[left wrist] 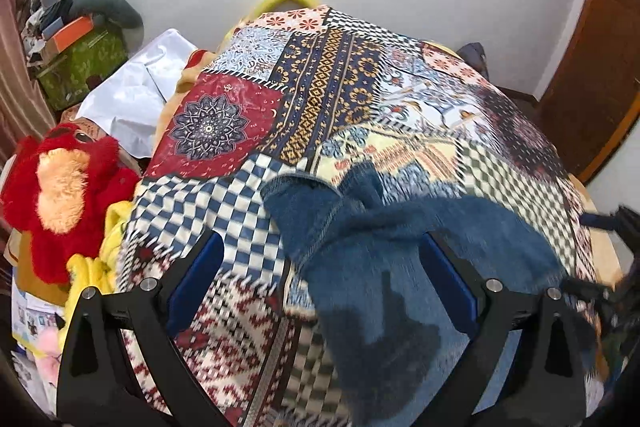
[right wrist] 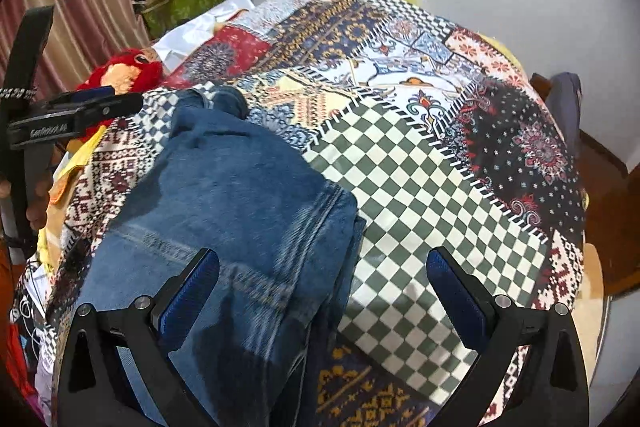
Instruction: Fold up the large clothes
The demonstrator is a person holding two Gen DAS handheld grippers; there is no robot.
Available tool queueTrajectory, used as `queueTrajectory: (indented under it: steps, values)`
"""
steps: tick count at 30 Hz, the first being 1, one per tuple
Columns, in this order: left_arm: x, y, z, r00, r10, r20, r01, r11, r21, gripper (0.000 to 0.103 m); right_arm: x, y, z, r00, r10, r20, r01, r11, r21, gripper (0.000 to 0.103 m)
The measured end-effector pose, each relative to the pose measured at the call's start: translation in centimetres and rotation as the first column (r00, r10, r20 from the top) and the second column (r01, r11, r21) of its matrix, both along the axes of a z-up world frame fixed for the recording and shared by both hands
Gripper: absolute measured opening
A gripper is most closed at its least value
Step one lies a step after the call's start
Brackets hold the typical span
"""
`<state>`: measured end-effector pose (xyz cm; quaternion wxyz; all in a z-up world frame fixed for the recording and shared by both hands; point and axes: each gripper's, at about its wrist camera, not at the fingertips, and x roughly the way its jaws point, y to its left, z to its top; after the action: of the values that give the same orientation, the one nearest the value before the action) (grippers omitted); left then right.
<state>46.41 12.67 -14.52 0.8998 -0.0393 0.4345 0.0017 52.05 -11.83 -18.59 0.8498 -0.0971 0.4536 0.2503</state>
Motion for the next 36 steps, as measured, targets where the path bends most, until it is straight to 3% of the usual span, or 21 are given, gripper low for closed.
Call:
queueTrajectory:
  steps: [4, 8, 12, 16, 19, 24, 27, 30, 33, 36]
  values:
    - [-3.3, 0.1, 0.0, 0.999, -0.036, -0.006, 0.036, 0.999, -0.036, 0.099, -1.5, -0.4, 0.4, 1.0, 0.013, 0.001, -0.013, 1.0, 0.022, 0.103]
    - [-5.8, 0.5, -1.9, 0.996, -0.053, -0.069, 0.041, 0.986, -0.164, 0.099, -1.7, -1.5, -1.3, 0.989, 0.028, -0.147, -0.01, 0.992, 0.124, 0.103]
    - [-6.9, 0.4, -5.5, 0.982, -0.086, -0.168, 0.029, 0.949, -0.315, 0.099, -0.9, -3.0, -3.8, 0.955, -0.004, -0.298, 0.069, 0.976, 0.208, 0.103]
    - [-6.9, 0.0, -8.5, 0.966, -0.102, -0.236, 0.0, 0.919, -0.395, 0.099, 0.2, -3.4, -7.0, 0.915, -0.002, -0.404, 0.102, 0.969, 0.227, 0.103]
    - [-6.4, 0.4, -9.9, 0.962, -0.098, -0.255, -0.036, 0.88, -0.474, 0.1, 1.2, -3.2, -8.9, 0.878, 0.037, -0.478, 0.112, 0.953, 0.28, 0.103]
    - [-4.5, 0.5, -11.7, 0.953, -0.094, -0.29, -0.088, 0.826, -0.557, 0.101, 2.5, -2.0, -9.9, 0.857, 0.088, -0.509, 0.096, 0.941, 0.325, 0.103]
    - [-3.4, 0.0, -13.0, 0.945, -0.117, -0.307, -0.104, 0.78, -0.617, 0.102, 2.8, -0.5, -10.1, 0.862, 0.096, -0.498, 0.073, 0.948, 0.309, 0.103]
    - [-2.7, -1.0, -13.7, 0.941, -0.141, -0.306, -0.096, 0.76, -0.643, 0.102, 2.8, 0.7, -10.1, 0.876, 0.095, -0.473, 0.055, 0.954, 0.293, 0.103]
    - [-2.4, -1.8, -13.5, 0.943, -0.144, -0.301, -0.087, 0.765, -0.638, 0.1, 2.7, 0.9, -10.0, 0.887, 0.076, -0.456, 0.075, 0.95, 0.304, 0.103]
    - [-2.5, -1.9, -12.7, 0.946, -0.131, -0.296, -0.083, 0.787, -0.611, 0.09, 2.5, 0.6, -9.5, 0.893, 0.056, -0.447, 0.101, 0.942, 0.321, 0.085]
